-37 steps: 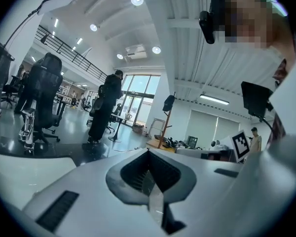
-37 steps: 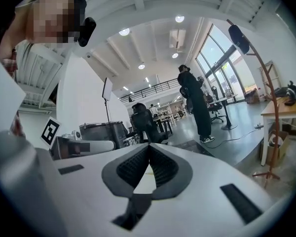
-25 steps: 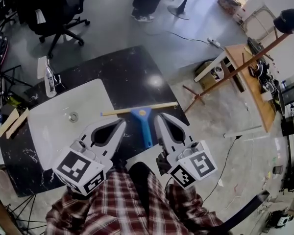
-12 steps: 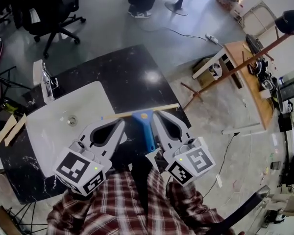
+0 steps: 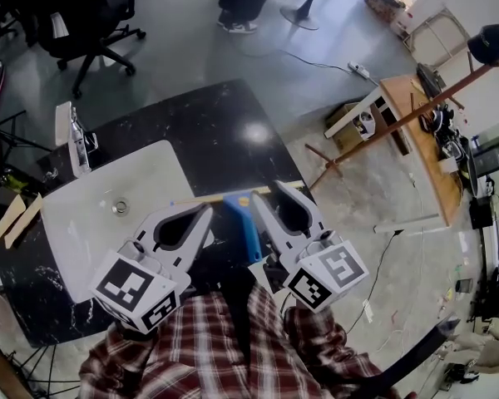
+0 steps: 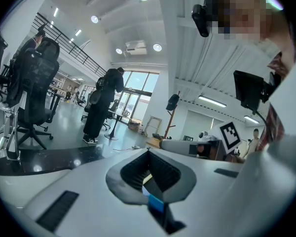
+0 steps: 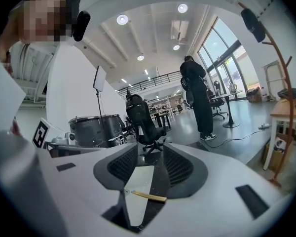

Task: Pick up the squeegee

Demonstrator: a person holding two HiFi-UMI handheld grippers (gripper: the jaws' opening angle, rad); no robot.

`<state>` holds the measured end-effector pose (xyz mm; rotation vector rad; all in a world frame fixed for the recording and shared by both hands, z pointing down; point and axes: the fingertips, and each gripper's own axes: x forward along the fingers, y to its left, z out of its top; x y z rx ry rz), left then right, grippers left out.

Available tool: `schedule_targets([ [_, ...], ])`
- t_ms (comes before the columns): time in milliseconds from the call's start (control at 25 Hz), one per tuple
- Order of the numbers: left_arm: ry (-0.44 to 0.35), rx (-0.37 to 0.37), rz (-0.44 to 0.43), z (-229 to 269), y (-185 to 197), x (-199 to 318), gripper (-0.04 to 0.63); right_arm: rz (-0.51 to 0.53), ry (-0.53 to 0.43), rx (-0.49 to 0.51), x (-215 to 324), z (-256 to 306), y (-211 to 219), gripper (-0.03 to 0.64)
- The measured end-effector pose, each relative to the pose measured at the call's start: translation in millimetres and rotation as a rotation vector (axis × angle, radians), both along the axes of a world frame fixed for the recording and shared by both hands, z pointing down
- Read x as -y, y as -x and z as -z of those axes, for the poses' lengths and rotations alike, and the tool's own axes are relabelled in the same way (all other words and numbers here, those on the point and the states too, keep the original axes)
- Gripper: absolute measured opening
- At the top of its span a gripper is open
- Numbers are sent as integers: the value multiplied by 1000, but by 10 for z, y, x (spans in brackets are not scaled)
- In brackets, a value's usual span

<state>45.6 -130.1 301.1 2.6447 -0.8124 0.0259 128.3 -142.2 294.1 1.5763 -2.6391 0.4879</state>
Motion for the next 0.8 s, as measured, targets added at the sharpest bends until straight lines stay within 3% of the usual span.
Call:
schedule_targets([
  [200, 4, -9, 2, -32, -1, 15, 9, 38, 37, -10, 48, -36, 21, 200],
  [320, 11, -15, -2, -66, -18, 14, 11, 48, 86, -75, 70, -124, -31, 207],
  [640, 46, -40, -7, -169, -90, 31, 9, 37, 317, -290, 107, -689, -271, 207],
  [800, 65, -50, 4, -244, -59, 49, 9, 76, 445, -318, 35, -1067, -230, 207],
])
